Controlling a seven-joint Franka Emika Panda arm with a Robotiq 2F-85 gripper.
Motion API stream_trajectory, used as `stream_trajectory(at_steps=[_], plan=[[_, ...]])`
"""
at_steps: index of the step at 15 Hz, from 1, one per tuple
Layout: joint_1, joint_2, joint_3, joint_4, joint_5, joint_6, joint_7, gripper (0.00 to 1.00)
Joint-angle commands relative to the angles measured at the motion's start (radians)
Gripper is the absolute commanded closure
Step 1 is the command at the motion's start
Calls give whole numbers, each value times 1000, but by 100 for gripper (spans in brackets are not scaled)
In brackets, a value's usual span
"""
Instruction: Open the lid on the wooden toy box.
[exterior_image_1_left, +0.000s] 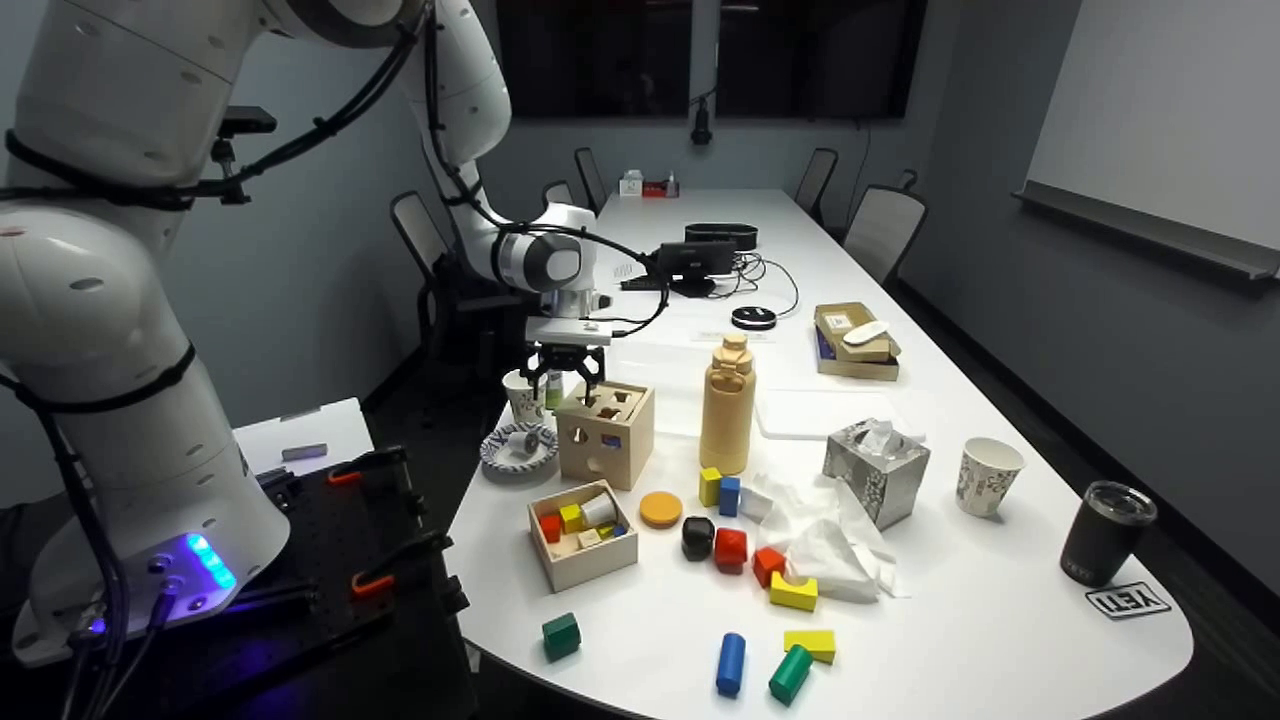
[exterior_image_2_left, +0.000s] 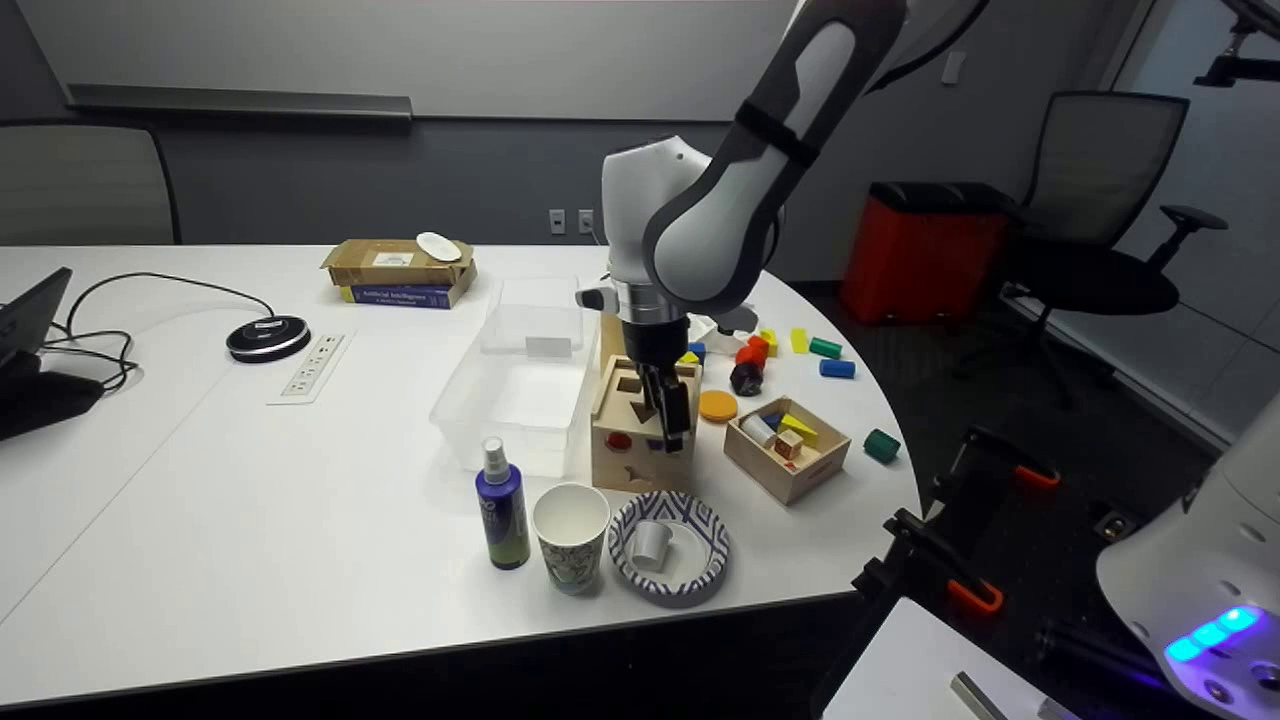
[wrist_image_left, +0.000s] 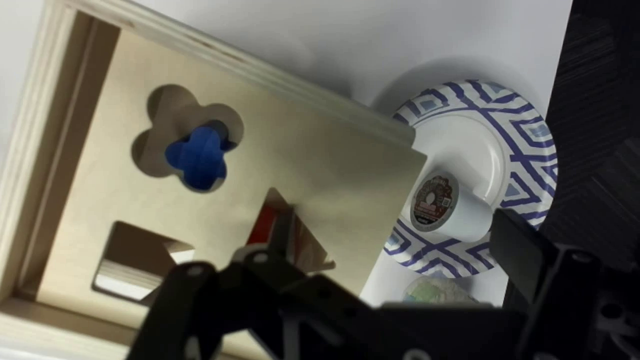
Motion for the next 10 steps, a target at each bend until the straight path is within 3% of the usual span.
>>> stream_trajectory(at_steps=[1,10], plan=[[5,7,1,2,-5,-21,24,0],[1,11,17,-2,10,-28,21,0]])
